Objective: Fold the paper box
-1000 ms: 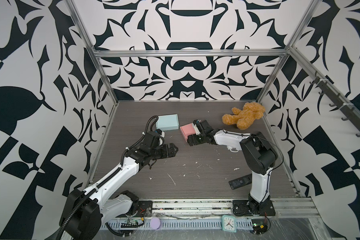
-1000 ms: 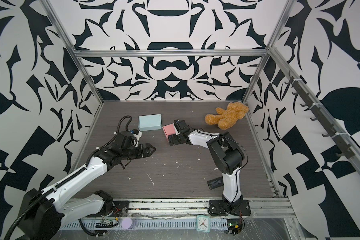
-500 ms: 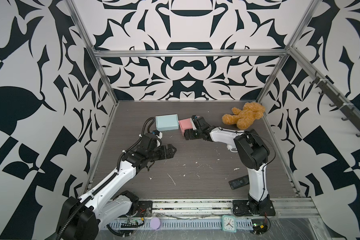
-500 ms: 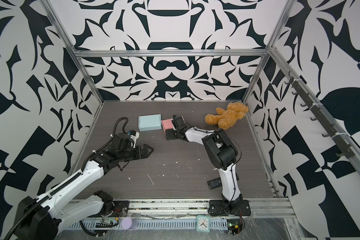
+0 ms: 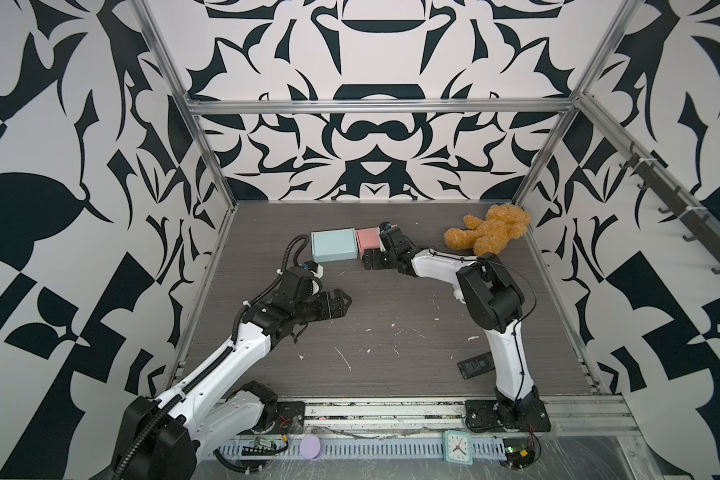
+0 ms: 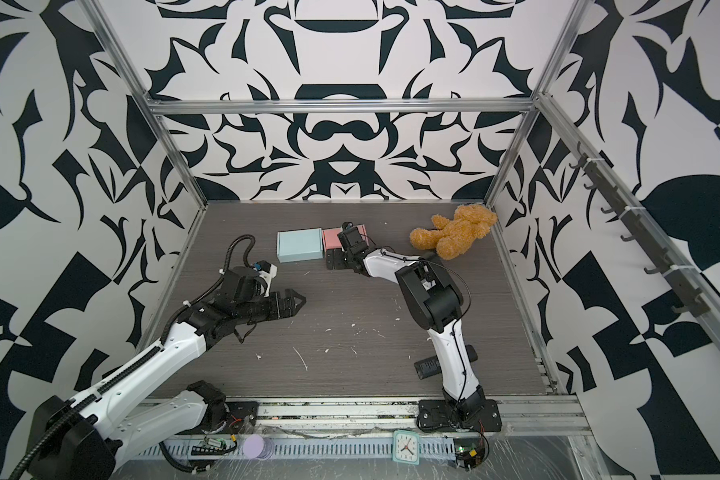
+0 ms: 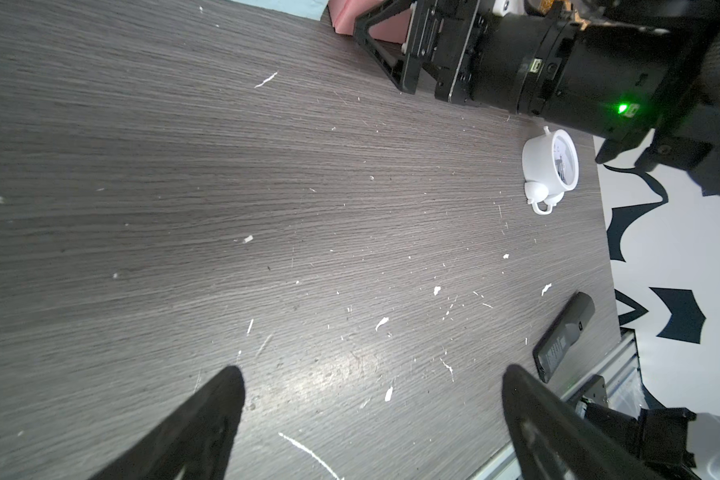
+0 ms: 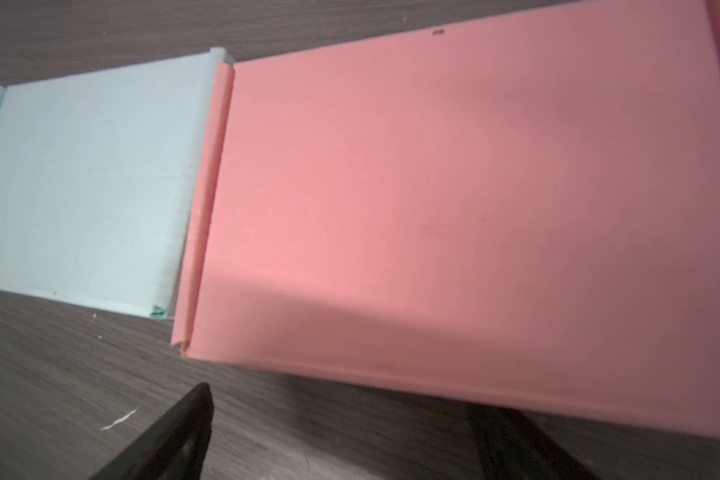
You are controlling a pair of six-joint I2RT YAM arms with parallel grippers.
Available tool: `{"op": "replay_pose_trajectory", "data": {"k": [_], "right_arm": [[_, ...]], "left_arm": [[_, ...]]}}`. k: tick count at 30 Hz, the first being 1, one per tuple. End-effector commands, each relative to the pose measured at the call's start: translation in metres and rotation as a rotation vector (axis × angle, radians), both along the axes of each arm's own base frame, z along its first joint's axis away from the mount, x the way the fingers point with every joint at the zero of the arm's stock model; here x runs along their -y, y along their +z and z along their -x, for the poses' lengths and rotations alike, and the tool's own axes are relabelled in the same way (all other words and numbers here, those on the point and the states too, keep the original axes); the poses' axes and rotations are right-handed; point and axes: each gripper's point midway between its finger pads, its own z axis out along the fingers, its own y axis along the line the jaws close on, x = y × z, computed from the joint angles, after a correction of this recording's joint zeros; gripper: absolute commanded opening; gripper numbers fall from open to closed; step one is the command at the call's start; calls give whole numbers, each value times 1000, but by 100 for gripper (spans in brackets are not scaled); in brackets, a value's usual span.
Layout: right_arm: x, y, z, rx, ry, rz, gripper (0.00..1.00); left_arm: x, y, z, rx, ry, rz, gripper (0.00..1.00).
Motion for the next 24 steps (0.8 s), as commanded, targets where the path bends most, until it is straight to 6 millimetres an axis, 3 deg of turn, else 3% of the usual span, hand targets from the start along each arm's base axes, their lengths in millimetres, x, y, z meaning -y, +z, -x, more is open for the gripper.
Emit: {"op": "replay_pose_trajectory", "data": {"k": [1, 9, 14, 19, 24], "right_arm": [[4, -10, 3, -41, -21, 13, 97], [1, -11, 1, -43, -12, 7, 97], [5, -6, 14, -57, 6, -4, 97], [-5, 25, 32, -21, 62, -19, 96], [-23, 52, 34, 18, 111, -34, 96]], "left_arm": [[-6, -7, 5, -14, 7, -19, 99], [-4, -7, 1, -21, 5, -14, 99], [-5, -4, -1, -19, 8, -10, 99], [-12, -2, -5, -28, 25, 29, 99], [-23, -7, -14, -62, 59, 96, 99]]}}
